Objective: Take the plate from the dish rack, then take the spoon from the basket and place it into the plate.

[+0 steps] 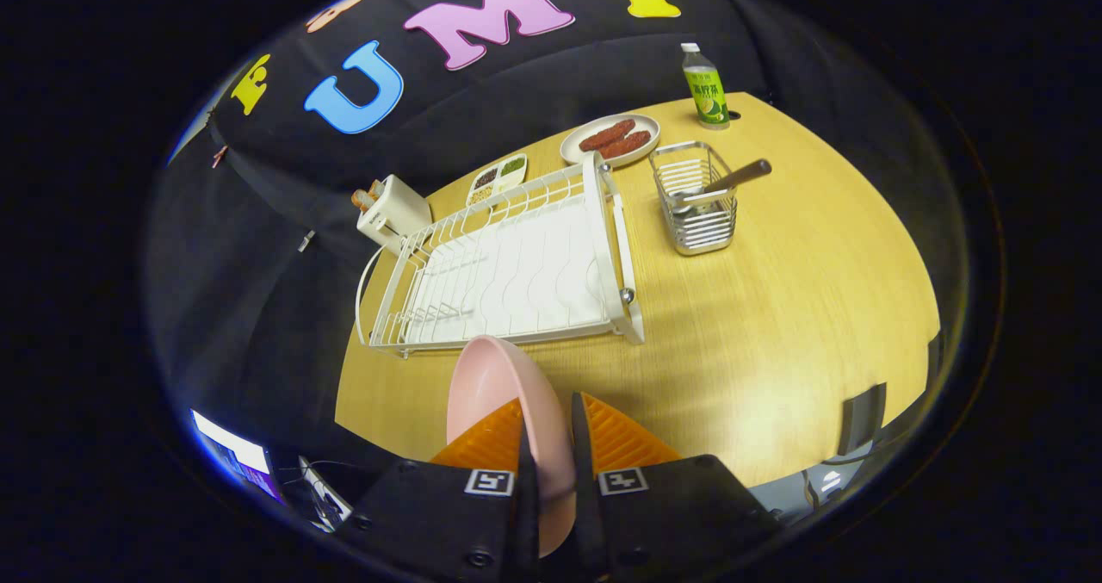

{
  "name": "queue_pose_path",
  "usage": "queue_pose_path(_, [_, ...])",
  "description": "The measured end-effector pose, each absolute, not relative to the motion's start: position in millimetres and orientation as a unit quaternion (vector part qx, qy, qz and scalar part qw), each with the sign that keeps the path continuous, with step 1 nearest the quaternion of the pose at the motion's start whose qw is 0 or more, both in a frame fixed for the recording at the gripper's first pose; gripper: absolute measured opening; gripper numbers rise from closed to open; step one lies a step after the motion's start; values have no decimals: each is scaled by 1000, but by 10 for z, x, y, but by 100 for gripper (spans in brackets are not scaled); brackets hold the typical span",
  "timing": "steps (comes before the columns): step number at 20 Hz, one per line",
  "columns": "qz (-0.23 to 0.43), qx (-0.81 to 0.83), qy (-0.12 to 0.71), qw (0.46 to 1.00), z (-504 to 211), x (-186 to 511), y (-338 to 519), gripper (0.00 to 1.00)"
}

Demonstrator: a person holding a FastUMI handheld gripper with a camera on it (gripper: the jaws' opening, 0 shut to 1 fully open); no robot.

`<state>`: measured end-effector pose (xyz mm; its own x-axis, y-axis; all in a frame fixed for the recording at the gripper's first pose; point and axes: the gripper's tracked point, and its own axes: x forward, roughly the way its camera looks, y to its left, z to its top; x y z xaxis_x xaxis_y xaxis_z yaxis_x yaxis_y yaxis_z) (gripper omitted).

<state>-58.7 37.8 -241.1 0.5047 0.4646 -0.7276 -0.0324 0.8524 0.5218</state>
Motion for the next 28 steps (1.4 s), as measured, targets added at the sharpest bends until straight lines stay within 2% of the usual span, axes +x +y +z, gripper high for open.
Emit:
queue_pose_path(6, [163, 245, 496, 817, -3121, -382, 478, 21])
queue_pose_path(12, [154, 272, 515, 798, -3391, -402, 427, 24])
queue_pose_path(14, [149, 277, 508, 802, -3363, -314, 316, 30])
queue_pose_path(15, [147, 281, 501, 805, -3317, -258, 270, 40])
queue_pose_path(16, [145, 271, 494, 814, -3287, -232, 203, 60])
queue_pose_path(19, [138, 222, 445, 857, -3115, -87, -122, 97])
queue_pose_path(24, [119, 145, 321, 929, -2686, 272, -740, 98])
queue_pose_path(28, [131, 104, 254, 953, -2478, 530, -999, 98])
